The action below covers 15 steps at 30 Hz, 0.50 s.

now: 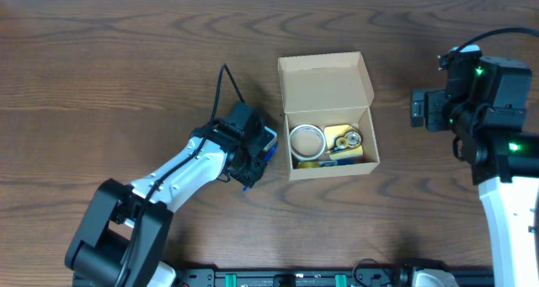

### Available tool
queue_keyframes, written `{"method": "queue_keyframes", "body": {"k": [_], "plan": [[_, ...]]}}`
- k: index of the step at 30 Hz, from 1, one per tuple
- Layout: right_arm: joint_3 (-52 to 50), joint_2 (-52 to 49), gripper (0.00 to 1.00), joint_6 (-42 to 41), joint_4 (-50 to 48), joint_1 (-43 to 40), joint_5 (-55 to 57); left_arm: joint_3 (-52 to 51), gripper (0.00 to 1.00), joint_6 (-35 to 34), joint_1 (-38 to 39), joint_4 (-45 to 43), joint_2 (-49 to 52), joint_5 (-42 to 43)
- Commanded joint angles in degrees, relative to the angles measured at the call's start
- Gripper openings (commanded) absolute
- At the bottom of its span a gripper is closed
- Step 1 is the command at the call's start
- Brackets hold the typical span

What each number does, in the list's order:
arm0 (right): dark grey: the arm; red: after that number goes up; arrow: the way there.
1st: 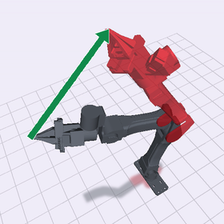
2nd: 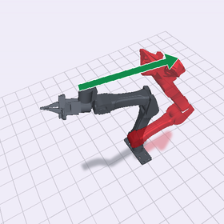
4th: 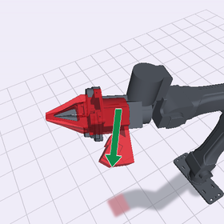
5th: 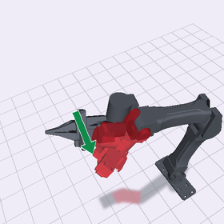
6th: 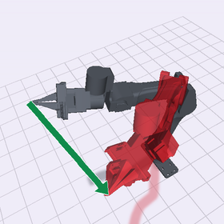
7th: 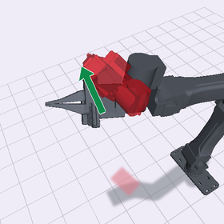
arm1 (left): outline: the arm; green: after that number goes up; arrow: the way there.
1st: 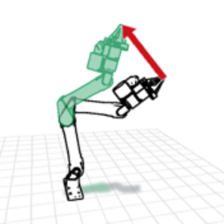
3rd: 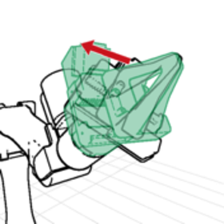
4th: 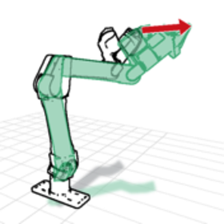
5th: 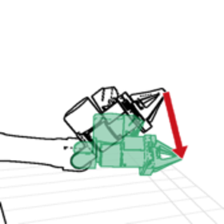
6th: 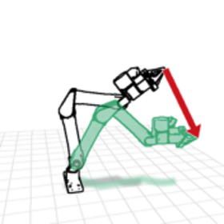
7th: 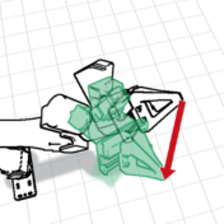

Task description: Pack container

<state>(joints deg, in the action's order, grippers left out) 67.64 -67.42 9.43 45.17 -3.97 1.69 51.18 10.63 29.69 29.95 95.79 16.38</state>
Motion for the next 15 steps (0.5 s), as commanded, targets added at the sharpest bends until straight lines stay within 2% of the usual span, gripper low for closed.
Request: {"method": "queue_keyframes", "body": {"k": [1,7,11,15], "plan": [[-0.09,0.83,0.99,-0.85,0.07,-0.44,-0.72,-0.31,0.49,-0.39,-0.04,-0.02,2.4,0.46],[-0.09,0.83,0.99,-0.85,0.04,-0.44,-1.86,-0.31,0.48,-1.03,-0.04,-0.24,4.09,0.42],[-0.09,0.83,0.99,-0.83,0.0,-0.44,-1.97,-0.31,0.35,-1.51,-0.04,-0.26,5.01,0.39],[-0.09,0.83,0.99,-0.83,-0.15,-0.44,-1.97,-0.31,0.34,-2.56,-0.04,-0.24,7.15,0.15]]}}
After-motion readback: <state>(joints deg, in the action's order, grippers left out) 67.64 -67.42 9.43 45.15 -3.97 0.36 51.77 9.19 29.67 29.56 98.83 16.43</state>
